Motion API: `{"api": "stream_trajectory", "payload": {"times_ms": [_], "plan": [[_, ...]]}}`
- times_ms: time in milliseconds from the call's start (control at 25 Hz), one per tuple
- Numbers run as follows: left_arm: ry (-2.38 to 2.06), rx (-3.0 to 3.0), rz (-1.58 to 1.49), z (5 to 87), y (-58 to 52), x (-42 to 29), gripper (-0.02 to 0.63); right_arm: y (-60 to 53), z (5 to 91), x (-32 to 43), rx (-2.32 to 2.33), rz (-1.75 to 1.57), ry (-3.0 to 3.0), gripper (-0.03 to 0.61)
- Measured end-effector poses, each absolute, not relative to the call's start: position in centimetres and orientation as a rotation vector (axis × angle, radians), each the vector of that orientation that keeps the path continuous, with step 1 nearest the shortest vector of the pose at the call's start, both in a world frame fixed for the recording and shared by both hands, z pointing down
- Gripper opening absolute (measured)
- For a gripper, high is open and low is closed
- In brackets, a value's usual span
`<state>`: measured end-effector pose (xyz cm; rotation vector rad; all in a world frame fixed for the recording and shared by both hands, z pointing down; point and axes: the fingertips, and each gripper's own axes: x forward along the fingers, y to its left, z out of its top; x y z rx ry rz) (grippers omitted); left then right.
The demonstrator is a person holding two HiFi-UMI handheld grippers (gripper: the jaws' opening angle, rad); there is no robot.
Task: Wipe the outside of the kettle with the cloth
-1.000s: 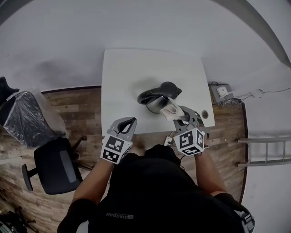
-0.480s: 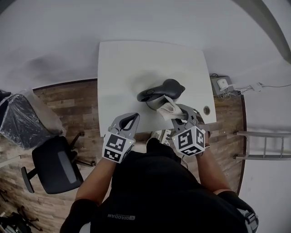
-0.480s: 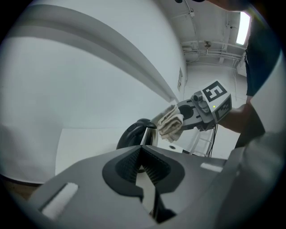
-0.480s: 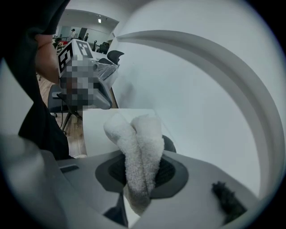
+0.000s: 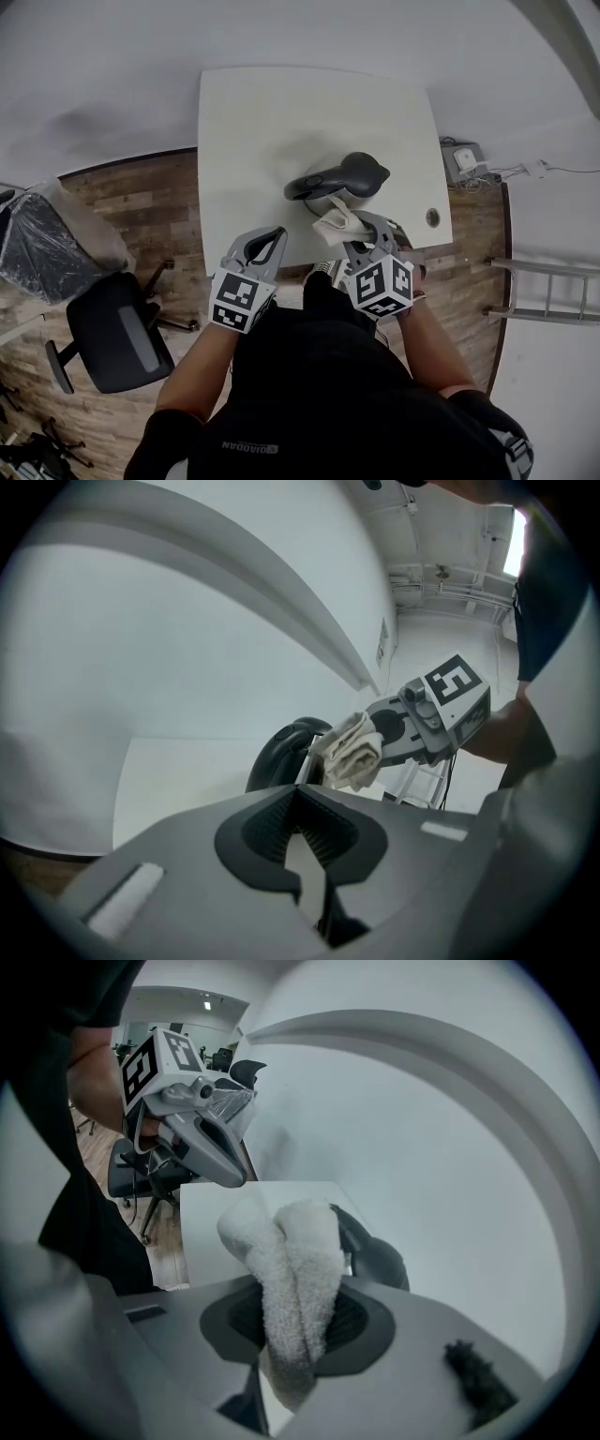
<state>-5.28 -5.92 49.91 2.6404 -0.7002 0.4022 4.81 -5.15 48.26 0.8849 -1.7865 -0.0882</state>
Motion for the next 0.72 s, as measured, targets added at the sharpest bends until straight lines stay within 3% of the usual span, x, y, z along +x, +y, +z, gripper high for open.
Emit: {"api": "stream_trajectory", "payload": {"times_ms": [720], "plan": [[-0.755,2.545,0.440,52.1,-5.3,-6.7,0.006,-4.7,57.0,3.0,0.817,0.018,-1.778,0.094]]}}
